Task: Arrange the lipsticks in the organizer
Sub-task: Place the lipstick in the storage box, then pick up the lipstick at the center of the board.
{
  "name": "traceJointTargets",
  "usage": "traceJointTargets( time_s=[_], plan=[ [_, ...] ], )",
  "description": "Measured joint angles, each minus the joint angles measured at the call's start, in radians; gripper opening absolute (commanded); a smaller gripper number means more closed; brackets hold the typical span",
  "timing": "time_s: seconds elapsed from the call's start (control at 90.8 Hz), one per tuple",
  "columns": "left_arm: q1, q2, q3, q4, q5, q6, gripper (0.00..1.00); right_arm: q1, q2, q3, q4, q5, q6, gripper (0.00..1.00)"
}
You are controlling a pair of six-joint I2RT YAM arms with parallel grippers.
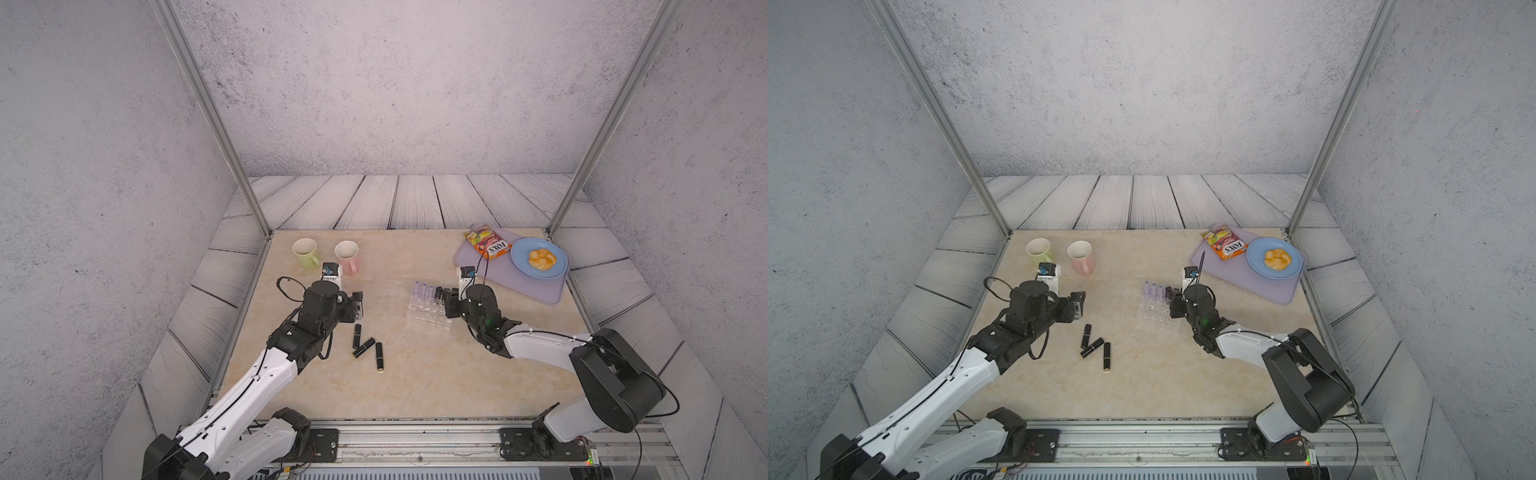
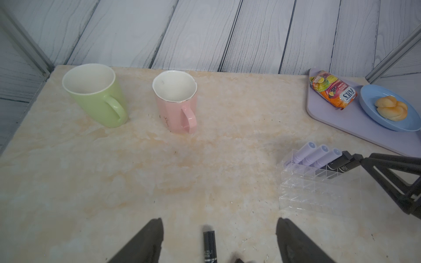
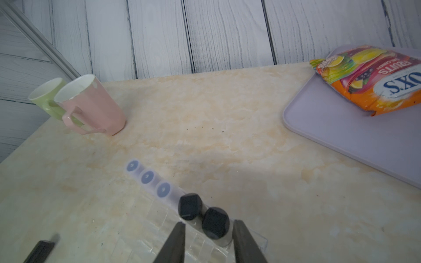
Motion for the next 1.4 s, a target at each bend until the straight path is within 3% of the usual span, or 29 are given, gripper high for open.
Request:
traceJointTargets(
  time_s=[0.099, 0.187, 0.33, 0.572, 0.716, 1.134, 1.398],
  plan=[
    [0.0, 0.0, 0.043, -0.102, 0.003, -0.018, 0.81, 0.0, -0.064, 0.032, -0.073, 0.001, 0.006, 0.42],
    [0.002, 0.0, 0.054, -0.182, 0.024, -0.046, 0.71, 0.0, -0.105, 0.085, -0.201, 0.037, 0.031, 0.43],
    [0.002, 0.02, 0.034, -0.29, 0.086, -0.1, 0.68, 0.0, -0.109, 0.19, -0.455, 0.096, 0.085, 0.47],
    [0.003, 0.235, 0.022, -0.371, 0.19, -0.162, 0.62, 0.018, -0.178, 0.195, -0.703, 0.018, 0.217, 0.53],
    [0.019, 0.326, 0.029, -0.38, 0.217, -0.168, 0.56, 0.045, -0.198, 0.187, -0.744, -0.012, 0.245, 0.53],
    [0.069, 0.502, 0.115, -0.35, 0.301, -0.108, 0.55, 0.083, -0.149, 0.187, -0.75, -0.048, 0.268, 0.52],
    [0.067, 0.572, 0.143, -0.357, 0.24, -0.085, 0.48, 0.085, -0.137, 0.187, -0.747, -0.049, 0.275, 0.52]
  ],
)
